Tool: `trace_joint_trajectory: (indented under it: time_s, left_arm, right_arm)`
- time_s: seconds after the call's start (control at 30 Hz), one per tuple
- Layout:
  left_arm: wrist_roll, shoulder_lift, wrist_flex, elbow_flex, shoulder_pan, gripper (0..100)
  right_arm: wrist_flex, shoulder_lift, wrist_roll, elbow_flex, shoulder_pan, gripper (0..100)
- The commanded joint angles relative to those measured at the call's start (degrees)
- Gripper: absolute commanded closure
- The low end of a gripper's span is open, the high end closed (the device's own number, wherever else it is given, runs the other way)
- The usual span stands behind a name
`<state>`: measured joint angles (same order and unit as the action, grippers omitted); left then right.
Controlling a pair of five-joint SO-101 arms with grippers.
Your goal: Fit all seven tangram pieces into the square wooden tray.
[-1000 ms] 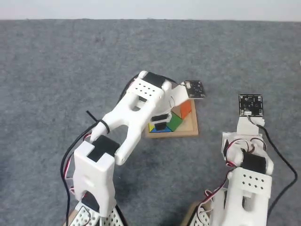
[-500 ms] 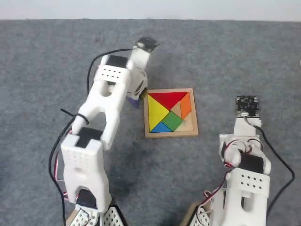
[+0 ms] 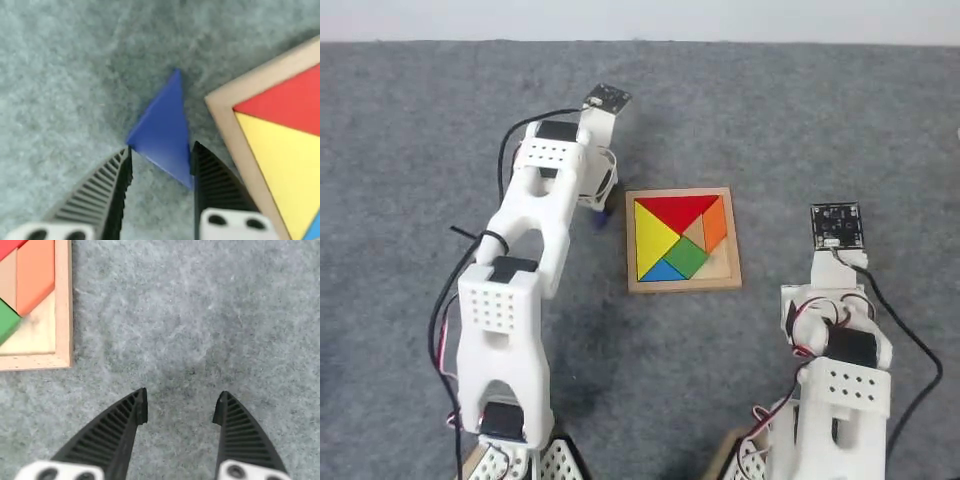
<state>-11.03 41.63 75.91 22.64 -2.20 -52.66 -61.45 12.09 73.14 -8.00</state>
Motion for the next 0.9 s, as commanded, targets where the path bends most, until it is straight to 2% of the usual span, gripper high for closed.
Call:
trace_joint_trajectory:
  time_s: [0.0,0.2,0.5,0.77,0.87]
  left_arm:
    - [0.70,2.73,-1.14,7.16,0.70,79]
    - [0.35,9.93,4.31,16.22,0.70,77]
    - [0.53,15.91,17.05,29.93,0.44,87]
    - [0.35,13.98,24.88,42.07,0.18,87]
    - [0.44,11.34,24.88,40.66,-1.58,87]
  right_arm:
    - [-0.31,-1.10,0.97,-0.44,0.66,77.2]
    - [-0.22,-1.10,0.97,-0.35,0.66,77.2]
    - [-0.22,-1.10,0.97,-0.35,0.66,77.2]
    - [-0.22,-1.10,0.97,-0.35,0.66,77.2]
    - [-0.22,-1.10,0.97,-0.44,0.40,77.2]
